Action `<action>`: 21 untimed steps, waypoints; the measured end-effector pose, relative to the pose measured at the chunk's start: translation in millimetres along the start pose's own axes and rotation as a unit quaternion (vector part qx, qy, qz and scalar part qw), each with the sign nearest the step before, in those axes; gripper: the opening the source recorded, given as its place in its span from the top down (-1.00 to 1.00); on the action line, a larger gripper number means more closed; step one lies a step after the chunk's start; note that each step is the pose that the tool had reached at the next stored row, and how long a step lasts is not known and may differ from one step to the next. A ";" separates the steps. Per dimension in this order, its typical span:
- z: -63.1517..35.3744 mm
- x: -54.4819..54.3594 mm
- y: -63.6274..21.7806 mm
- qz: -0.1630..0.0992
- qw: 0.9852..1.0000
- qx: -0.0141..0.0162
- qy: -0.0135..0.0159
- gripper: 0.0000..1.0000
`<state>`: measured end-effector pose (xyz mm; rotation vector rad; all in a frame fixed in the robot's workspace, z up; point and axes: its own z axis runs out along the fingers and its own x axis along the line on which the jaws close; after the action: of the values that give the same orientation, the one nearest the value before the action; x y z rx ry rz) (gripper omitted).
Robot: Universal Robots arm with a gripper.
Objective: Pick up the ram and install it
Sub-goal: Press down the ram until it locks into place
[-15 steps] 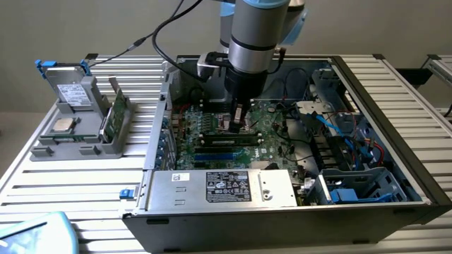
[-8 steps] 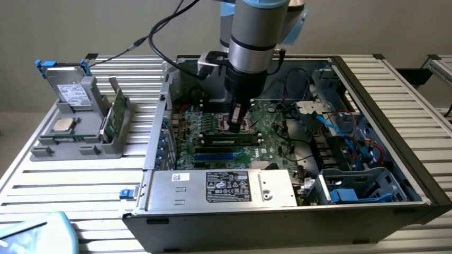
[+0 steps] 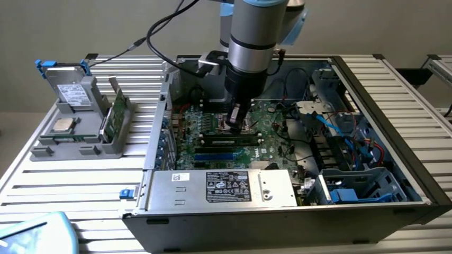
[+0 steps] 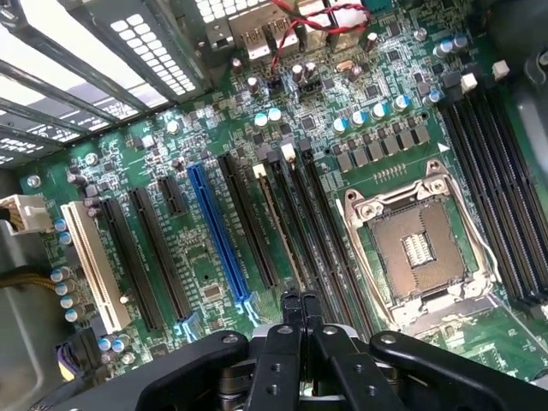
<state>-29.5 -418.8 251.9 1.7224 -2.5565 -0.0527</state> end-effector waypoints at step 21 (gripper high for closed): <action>1.1 0.0 -0.1 0.135 0.991 -0.001 -0.004 0.79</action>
<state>-29.5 -418.8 250.8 1.3611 -2.7676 -0.0481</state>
